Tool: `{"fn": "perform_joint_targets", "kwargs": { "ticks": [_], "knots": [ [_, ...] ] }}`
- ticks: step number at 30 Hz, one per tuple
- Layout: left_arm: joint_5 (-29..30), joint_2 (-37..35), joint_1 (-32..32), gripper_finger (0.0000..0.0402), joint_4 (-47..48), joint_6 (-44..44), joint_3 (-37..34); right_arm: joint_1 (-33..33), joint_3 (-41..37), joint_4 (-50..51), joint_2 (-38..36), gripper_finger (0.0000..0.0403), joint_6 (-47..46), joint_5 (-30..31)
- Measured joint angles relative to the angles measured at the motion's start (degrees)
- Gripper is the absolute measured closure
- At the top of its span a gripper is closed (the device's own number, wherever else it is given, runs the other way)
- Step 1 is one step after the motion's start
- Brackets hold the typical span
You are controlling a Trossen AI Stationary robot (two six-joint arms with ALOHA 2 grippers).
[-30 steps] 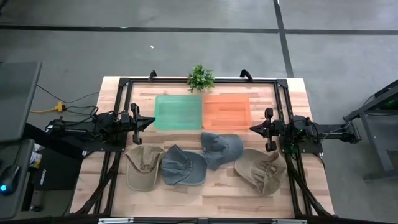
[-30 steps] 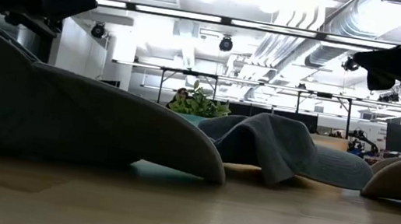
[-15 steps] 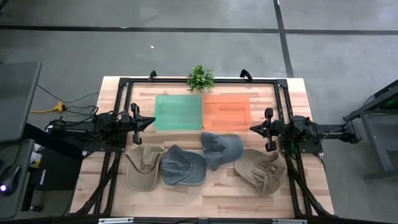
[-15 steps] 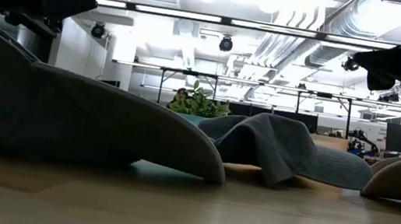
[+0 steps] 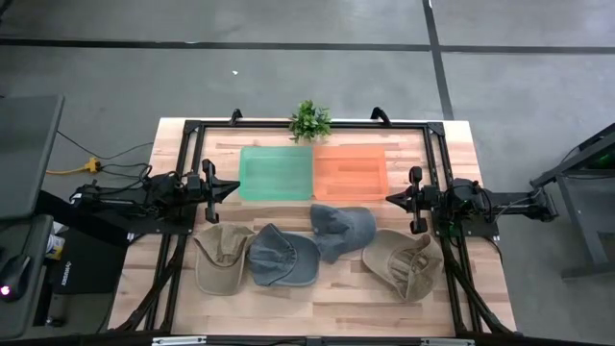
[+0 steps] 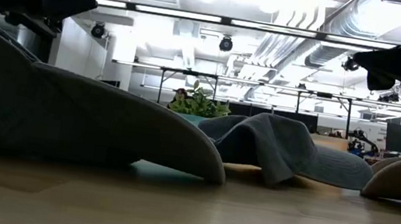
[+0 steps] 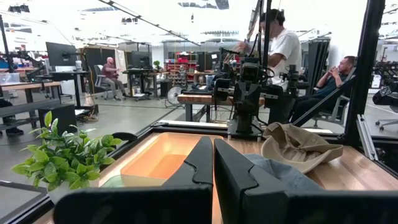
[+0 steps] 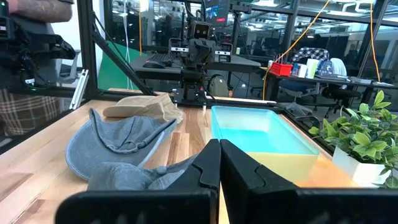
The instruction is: Pick & Place hat
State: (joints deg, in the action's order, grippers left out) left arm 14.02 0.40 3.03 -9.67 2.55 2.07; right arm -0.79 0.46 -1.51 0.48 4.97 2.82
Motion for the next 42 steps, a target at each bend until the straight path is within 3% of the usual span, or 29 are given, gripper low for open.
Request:
{"fn": "perform_joint_targets", "kwargs": {
  "ticks": [30, 42],
  "knots": [
    [0.0, 0.0, 0.0, 0.0401, 0.3, -0.1, 0.0, 0.0, 0.0, 0.0, 0.0, 0.0402, 0.0, 0.0],
    [-1.2, 0.0, 0.0, 0.0401, 0.3, -10.9, 0.0, 0.0, 0.0, 0.0, 0.0, 0.0402, 0.0, 0.0]
  ]
}}
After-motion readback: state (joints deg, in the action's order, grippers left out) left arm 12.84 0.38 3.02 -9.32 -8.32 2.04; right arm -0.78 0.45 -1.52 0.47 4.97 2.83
